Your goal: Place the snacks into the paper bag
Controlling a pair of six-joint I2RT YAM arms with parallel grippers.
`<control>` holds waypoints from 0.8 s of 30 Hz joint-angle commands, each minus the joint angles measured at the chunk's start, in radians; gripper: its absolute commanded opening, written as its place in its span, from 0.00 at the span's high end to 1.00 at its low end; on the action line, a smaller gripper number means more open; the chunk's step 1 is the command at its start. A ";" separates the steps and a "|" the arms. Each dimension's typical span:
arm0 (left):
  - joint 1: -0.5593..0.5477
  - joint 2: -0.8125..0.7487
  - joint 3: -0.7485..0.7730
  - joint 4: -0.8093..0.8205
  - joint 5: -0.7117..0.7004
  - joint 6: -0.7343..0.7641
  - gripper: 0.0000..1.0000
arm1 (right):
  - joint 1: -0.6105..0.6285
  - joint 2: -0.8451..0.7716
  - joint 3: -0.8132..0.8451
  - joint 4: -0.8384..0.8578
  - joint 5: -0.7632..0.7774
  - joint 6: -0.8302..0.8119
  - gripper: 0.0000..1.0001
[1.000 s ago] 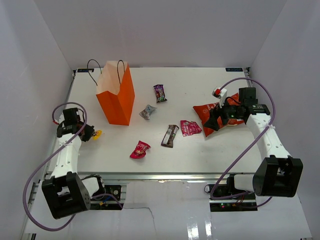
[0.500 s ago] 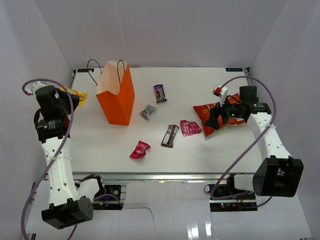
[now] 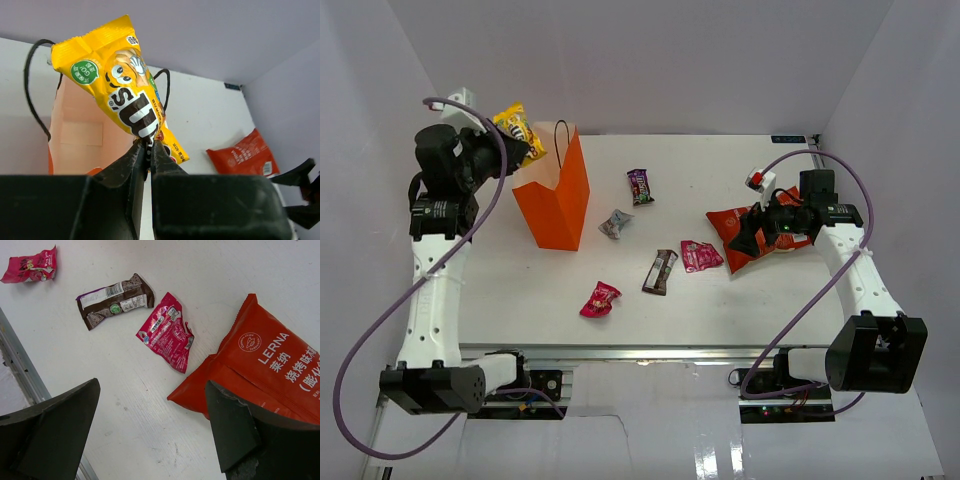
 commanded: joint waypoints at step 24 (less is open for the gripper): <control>-0.155 0.169 0.063 -0.034 -0.167 0.355 0.38 | -0.002 0.019 0.055 -0.034 -0.023 0.004 0.09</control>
